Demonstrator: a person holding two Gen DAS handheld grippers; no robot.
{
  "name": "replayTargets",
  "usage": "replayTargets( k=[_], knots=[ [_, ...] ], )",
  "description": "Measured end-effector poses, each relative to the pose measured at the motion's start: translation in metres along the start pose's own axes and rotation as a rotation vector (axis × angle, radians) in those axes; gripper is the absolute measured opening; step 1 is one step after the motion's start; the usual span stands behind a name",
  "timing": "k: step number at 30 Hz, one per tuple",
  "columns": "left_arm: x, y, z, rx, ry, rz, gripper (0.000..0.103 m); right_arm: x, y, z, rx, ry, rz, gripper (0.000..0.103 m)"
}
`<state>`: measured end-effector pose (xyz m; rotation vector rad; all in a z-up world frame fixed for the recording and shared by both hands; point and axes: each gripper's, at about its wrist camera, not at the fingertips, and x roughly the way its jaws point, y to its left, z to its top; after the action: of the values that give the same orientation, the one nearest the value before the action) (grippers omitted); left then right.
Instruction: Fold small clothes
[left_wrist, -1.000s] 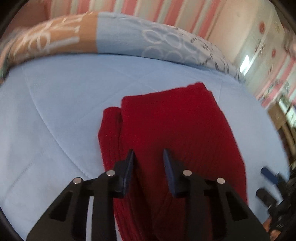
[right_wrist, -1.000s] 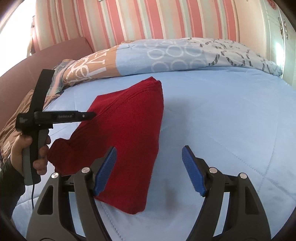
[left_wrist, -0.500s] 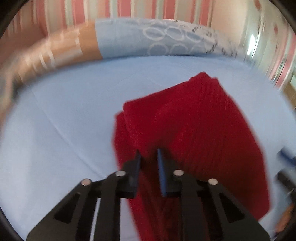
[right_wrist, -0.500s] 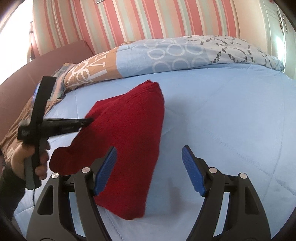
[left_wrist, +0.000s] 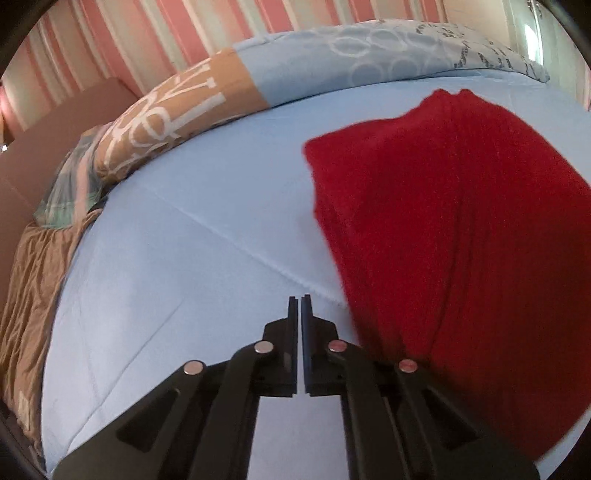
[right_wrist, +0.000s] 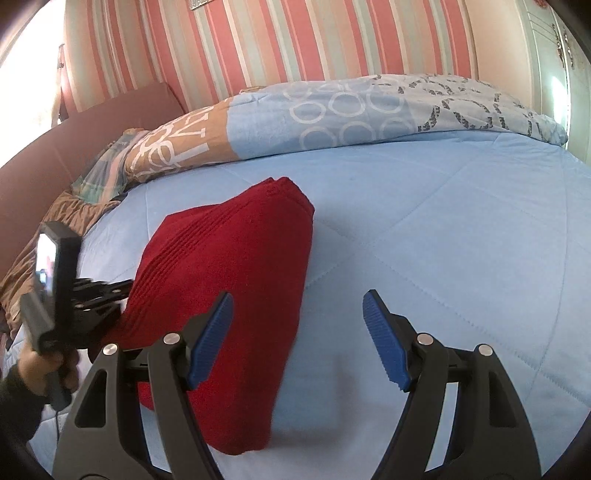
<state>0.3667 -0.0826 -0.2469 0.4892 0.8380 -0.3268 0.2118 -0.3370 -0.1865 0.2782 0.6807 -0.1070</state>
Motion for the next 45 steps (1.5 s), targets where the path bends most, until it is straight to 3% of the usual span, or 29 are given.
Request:
replayTargets(
  k=[5,8,9,14,16,19,22,26,28,32,37,42,45],
  knots=[
    [-0.034,0.003,-0.022,-0.149,0.050,-0.047,0.003,-0.004,-0.006,-0.003,0.015,0.000,0.007,0.073],
    [-0.050,-0.008,-0.034,-0.273,0.089,-0.156,0.003,-0.008,-0.009,-0.008,0.025,0.001,0.014,0.073],
    [-0.057,-0.007,-0.036,-0.349,0.087,-0.214,0.002,-0.009,-0.010,-0.010,0.029,0.004,0.018,0.073],
    [-0.083,0.001,-0.043,-0.576,-0.009,-0.338,0.003,-0.016,-0.013,-0.016,0.038,0.015,0.033,0.073],
    [-0.091,0.002,-0.045,-0.607,-0.042,-0.351,0.003,-0.018,-0.015,-0.018,0.042,0.017,0.039,0.073],
    [-0.092,-0.009,-0.042,-0.540,-0.047,-0.346,0.003,-0.017,-0.017,-0.021,0.037,0.032,0.044,0.073],
    [-0.114,-0.007,-0.047,-0.535,-0.101,-0.336,0.003,-0.017,-0.018,-0.022,0.021,0.034,0.040,0.073],
    [-0.131,-0.019,-0.043,-0.479,-0.137,-0.366,0.003,-0.013,-0.022,-0.023,0.035,0.047,0.051,0.073],
    [-0.123,-0.036,-0.036,-0.390,-0.104,-0.310,0.003,-0.013,-0.023,-0.023,0.042,0.047,0.053,0.073],
    [-0.069,-0.058,-0.036,-0.299,0.057,-0.258,0.006,-0.017,-0.024,-0.021,0.044,0.050,0.035,0.073],
    [-0.061,-0.070,-0.038,-0.186,0.062,-0.164,0.003,-0.015,-0.029,-0.019,0.030,0.071,-0.001,0.073],
    [-0.065,-0.107,-0.045,0.039,0.023,0.040,0.003,-0.017,-0.036,-0.015,0.055,0.071,-0.003,0.073],
    [-0.065,-0.104,-0.044,0.042,0.022,0.023,0.002,-0.015,-0.038,-0.014,0.055,0.085,0.009,0.073]
  ],
)
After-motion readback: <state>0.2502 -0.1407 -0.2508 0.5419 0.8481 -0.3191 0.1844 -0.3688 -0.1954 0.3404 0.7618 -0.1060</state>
